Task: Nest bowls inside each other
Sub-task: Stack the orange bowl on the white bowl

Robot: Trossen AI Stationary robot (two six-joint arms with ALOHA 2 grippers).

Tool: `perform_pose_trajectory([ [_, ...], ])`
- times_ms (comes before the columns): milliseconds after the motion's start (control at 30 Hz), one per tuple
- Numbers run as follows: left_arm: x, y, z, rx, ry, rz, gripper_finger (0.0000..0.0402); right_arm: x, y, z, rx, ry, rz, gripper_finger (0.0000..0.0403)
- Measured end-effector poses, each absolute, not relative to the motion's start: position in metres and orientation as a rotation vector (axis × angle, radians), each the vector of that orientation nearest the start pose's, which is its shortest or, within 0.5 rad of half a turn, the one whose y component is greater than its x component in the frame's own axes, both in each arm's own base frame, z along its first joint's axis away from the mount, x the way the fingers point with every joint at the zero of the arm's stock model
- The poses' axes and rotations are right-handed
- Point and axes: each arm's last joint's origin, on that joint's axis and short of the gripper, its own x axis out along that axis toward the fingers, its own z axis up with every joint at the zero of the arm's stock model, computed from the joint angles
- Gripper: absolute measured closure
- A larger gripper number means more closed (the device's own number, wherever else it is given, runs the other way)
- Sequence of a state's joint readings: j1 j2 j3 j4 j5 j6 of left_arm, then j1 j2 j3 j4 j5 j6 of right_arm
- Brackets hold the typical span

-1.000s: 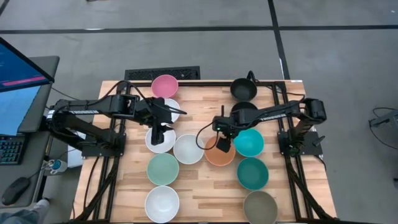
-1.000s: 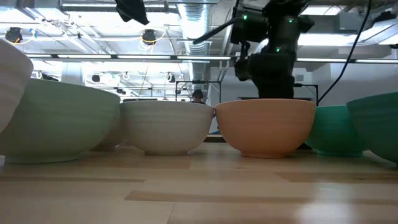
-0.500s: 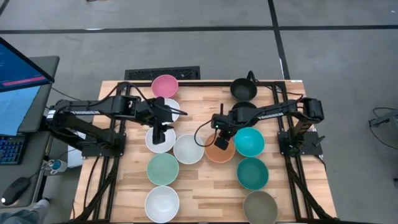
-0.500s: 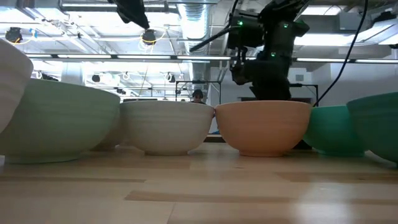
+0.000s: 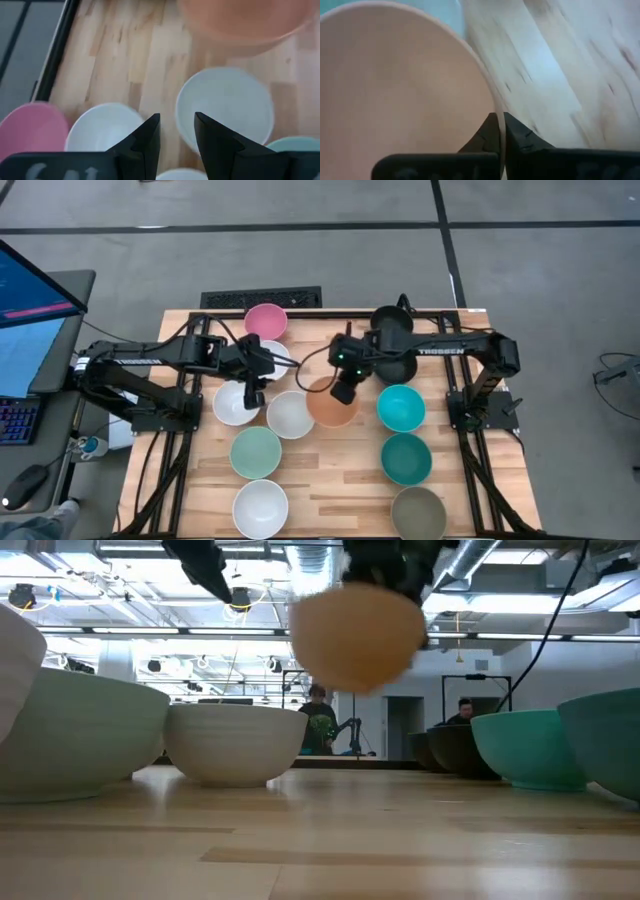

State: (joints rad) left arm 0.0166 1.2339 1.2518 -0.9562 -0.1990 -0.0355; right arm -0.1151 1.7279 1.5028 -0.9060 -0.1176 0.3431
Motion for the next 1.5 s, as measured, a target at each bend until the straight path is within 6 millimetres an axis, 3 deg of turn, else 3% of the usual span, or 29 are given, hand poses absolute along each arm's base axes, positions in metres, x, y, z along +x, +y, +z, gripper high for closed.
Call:
perform_pose_trajectory([
  [133, 0.226, 0.010, 0.342, 0.070, 0.939, 0.247, 0.0290, 0.376, -0.038, 0.292, 0.463, 1.029, -0.168, 0.0393],
  [333, 0.191, 0.010, 0.371, 0.039, 0.766, 0.284, 0.0290, 0.416, -0.043, 0.280, 0.478, 1.039, -0.150, 0.0373],
  [433, 0.170, 0.010, 0.374, 0.016, 0.715, 0.335, 0.0290, 0.432, -0.044, 0.272, 0.480, 1.053, -0.142, 0.0373],
  [700, 0.137, 0.010, 0.347, -0.079, 0.601, 0.356, 0.0290, 0.456, -0.042, 0.248, 0.542, 1.067, -0.112, 0.0381],
  [800, 0.132, 0.010, 0.332, -0.084, 0.588, 0.355, 0.0290, 0.459, -0.040, 0.232, 0.585, 1.127, -0.123, 0.0372],
  [967, 0.126, 0.010, 0.317, -0.079, 0.566, 0.350, 0.0290, 0.469, -0.036, 0.221, 0.628, 1.099, -0.126, 0.0376],
  [1033, 0.127, 0.010, 0.312, -0.062, 0.578, 0.346, 0.0290, 0.465, -0.035, 0.217, 0.631, 1.149, -0.149, 0.0377],
  [1100, 0.125, 0.010, 0.311, -0.045, 0.570, 0.342, 0.0290, 0.470, -0.036, 0.218, 0.634, 1.099, -0.149, 0.0373],
  [1500, 0.122, 0.011, 0.310, 0.059, 0.568, 0.360, 0.0290, 0.460, -0.044, 0.207, 0.647, 1.179, -0.246, 0.0303],
])
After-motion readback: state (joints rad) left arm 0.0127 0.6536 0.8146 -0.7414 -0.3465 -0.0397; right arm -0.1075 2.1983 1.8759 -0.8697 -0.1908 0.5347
